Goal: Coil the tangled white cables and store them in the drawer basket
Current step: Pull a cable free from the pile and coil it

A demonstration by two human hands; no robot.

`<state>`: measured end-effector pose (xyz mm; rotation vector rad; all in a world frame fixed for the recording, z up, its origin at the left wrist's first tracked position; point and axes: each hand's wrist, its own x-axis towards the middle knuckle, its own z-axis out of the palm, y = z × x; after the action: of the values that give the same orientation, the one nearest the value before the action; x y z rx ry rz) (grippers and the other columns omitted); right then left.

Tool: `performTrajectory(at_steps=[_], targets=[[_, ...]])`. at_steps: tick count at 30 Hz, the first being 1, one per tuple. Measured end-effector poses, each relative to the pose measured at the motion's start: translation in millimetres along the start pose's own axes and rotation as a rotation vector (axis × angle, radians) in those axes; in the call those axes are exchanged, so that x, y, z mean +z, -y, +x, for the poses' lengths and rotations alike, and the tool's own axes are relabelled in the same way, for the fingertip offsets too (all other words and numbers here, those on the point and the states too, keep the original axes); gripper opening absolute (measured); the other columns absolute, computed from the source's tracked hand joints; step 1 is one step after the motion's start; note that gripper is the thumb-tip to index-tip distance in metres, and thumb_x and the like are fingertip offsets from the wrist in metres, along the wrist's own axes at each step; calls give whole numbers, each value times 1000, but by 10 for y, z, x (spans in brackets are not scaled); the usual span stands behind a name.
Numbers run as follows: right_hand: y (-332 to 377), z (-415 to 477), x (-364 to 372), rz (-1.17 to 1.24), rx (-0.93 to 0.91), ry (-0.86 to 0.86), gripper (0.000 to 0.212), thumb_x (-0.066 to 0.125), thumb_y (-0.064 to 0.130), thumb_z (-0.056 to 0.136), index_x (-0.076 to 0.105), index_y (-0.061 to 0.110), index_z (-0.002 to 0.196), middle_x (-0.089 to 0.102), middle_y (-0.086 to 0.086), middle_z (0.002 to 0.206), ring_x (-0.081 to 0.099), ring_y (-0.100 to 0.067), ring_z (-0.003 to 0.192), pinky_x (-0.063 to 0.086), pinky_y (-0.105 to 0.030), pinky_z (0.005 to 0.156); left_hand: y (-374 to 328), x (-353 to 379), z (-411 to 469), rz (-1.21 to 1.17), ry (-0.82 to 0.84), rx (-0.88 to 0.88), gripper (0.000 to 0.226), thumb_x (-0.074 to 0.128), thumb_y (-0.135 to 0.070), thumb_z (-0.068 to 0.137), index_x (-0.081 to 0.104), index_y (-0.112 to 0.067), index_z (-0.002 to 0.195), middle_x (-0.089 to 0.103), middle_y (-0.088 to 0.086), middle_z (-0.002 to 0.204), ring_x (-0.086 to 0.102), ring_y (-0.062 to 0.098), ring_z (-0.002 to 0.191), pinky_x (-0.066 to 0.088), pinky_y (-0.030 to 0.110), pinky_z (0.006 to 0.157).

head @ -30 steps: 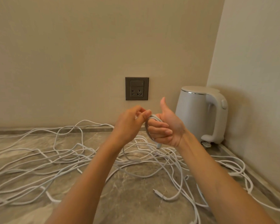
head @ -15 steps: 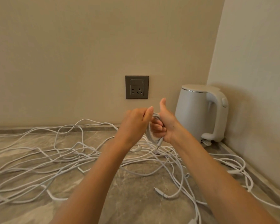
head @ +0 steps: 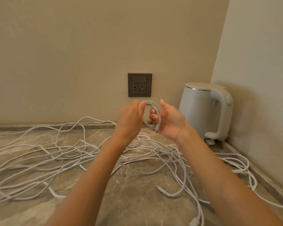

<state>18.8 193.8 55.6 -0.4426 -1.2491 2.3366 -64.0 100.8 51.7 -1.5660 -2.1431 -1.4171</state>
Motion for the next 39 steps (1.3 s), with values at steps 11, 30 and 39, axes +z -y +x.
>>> performTrajectory(at_steps=[11,30,39], targets=[[-76,20,53,-72,-55,104,44,29,39,101,60,12,84,52,1,61,49,-14,72,37,-37,88,53,-52,39,-183,-141,-153,28,23,-27,101,44,-13,87,51,4,64,49,20,60,38,33,60],[-61,29,38,14,-98,117,48,25,26,103,42,11,61,29,5,40,28,-8,39,29,-23,57,114,-52,39,-449,-62,-399,35,27,-27,102,53,-15,81,59,13,68,46,10,40,32,17,35],[-87,34,-5,-655,-375,-95,43,27,26,104,47,14,67,35,8,46,32,-8,54,30,-25,68,58,-157,58,-151,-167,-47,28,40,-18,97,59,-13,78,50,-4,62,44,10,60,33,26,57]])
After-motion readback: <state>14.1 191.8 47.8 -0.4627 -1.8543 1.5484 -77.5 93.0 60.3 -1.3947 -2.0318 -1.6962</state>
